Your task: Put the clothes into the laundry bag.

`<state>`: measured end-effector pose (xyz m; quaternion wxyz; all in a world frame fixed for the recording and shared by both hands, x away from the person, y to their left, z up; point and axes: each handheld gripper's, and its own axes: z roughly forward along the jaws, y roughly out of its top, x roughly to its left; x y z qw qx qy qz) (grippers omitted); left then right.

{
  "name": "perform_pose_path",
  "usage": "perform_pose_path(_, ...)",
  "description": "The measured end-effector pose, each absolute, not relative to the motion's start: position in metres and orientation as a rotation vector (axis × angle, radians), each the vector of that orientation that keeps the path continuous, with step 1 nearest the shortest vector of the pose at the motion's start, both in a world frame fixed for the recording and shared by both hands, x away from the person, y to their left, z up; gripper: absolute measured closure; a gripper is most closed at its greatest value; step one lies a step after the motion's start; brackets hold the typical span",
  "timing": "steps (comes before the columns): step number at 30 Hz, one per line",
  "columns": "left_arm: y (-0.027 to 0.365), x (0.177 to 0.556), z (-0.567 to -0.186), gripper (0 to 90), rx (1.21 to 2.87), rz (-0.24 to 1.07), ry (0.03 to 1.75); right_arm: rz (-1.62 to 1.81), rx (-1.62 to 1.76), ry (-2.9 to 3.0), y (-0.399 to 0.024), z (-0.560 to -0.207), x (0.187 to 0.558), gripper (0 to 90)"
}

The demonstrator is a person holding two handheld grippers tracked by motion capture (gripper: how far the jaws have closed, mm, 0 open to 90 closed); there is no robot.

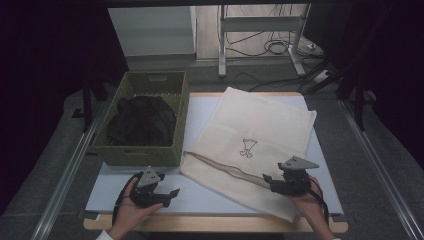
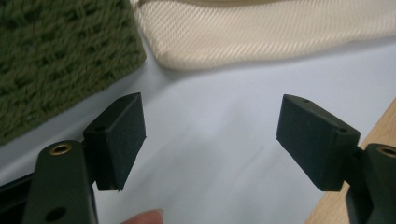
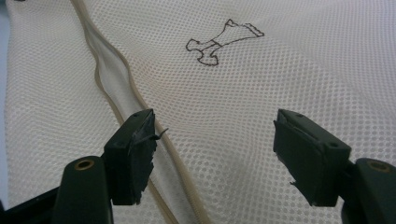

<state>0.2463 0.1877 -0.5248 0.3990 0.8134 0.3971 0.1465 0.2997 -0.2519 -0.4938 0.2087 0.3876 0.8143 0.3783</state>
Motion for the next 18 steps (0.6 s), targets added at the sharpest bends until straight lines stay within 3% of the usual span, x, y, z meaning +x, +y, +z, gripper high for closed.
perform_pose_path(9, 0.188, 0.25, -0.533, 22.8, 2.074, 0.325, 1.022, 1.022, 1.064, 2.271, -0.244, -0.484, 0.3, 32.1)
perform_pose_path(18, 0.194, 0.252, -0.537, 21.7, 2.059, 0.325, 1.051, 1.057, 1.08, 2.307, -0.233, -0.48, 0.317, 27.4)
